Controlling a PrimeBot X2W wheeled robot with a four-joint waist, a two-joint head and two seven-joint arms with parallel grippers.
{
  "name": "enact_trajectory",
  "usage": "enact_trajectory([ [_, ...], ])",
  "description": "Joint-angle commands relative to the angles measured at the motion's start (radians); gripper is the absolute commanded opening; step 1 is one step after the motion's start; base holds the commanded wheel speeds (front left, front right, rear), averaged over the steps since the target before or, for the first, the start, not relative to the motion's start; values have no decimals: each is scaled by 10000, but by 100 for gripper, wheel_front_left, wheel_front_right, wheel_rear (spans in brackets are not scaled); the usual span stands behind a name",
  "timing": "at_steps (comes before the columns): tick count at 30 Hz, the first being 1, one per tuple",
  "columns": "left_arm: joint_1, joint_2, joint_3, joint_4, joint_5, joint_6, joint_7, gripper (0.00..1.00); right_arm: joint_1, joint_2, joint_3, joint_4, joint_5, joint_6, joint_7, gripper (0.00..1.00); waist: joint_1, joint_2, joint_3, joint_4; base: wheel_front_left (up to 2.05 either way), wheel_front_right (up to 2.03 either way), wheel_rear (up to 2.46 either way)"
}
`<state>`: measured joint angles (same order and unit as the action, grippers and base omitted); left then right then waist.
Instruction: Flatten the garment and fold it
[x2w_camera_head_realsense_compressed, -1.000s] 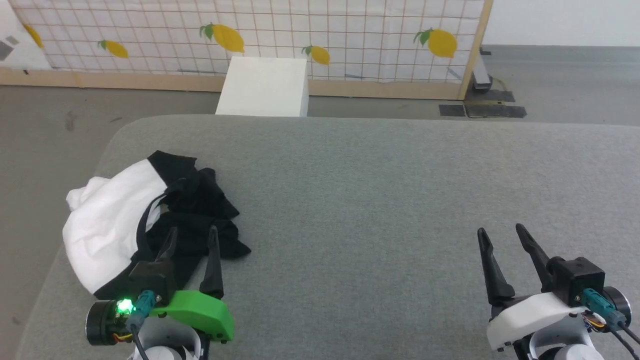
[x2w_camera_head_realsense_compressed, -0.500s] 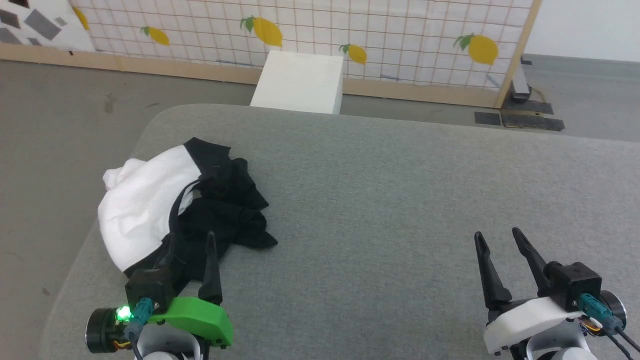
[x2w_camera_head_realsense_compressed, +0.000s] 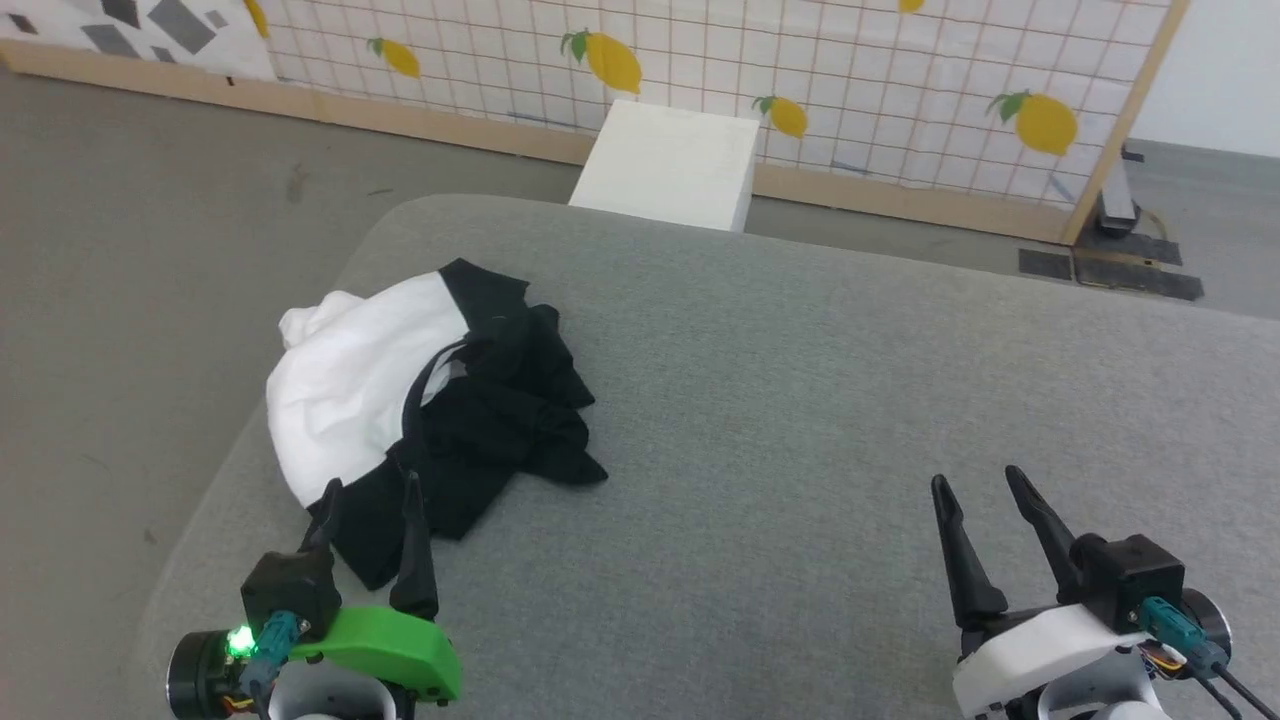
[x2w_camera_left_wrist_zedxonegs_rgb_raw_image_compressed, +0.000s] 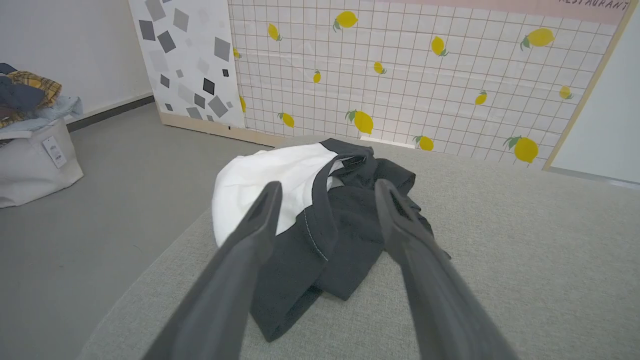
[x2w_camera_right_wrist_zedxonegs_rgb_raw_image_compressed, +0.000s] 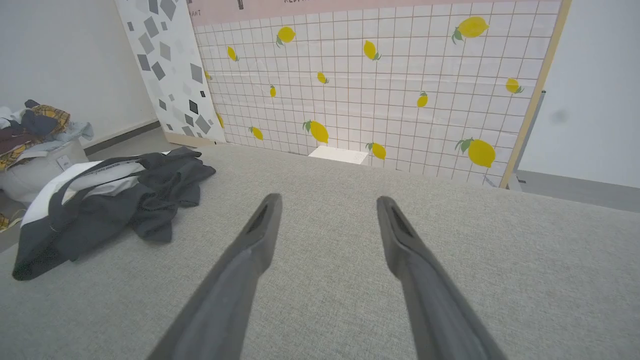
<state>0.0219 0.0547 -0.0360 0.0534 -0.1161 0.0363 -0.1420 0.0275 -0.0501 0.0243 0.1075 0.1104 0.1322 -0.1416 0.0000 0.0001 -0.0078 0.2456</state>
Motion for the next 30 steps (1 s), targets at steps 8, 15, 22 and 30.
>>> enact_trajectory([
  [8, 261, -29, 29, 72, -277, 101, -260, 100, 151, -1, 42, 195, 166, -10, -259, 100, 0, -1, -2, 501, 0, 0, 0],
  [15, 319, -32, -11, 97, -392, 156, -405, 100, 187, -1, 71, 294, 232, -11, -405, 100, 0, -1, 21, 804, 0, 0, 0],
  [22, 382, -34, -59, 160, -500, 202, -551, 100, 194, -1, 129, 395, 325, -11, -551, 100, 0, -1, 13, 1059, 0, 0, 0],
  [30, 391, -37, -130, 250, -610, 215, -715, 100, 228, -1, 167, 526, 431, -12, -716, 100, 0, -1, 24, 1344, 0, 0, 0],
])
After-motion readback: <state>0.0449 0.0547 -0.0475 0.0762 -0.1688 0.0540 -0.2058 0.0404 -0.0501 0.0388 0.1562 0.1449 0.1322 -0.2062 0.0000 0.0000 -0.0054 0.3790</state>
